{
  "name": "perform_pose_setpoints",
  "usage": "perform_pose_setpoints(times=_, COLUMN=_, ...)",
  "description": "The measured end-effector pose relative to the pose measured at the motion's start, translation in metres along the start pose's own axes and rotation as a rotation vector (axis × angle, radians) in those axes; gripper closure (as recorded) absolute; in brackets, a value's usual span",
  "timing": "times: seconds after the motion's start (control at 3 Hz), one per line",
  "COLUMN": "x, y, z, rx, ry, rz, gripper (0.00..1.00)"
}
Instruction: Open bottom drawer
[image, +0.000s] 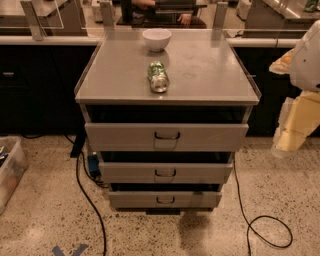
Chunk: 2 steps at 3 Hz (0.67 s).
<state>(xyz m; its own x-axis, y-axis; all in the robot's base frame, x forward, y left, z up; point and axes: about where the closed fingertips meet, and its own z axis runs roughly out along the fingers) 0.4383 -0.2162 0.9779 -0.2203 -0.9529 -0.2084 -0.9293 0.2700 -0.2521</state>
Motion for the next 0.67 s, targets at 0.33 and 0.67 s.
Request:
perform_pose_setpoints(times=0.33, x=0.000, y=0.000, z=0.000, rx=0.000, ry=0.000, rz=0.000, gripper=0.00)
perform_pose_setpoints(times=0.67, x=0.002, y=0.008, z=0.034, rx=-0.023, ry=0.007, rz=0.039, gripper=0.00)
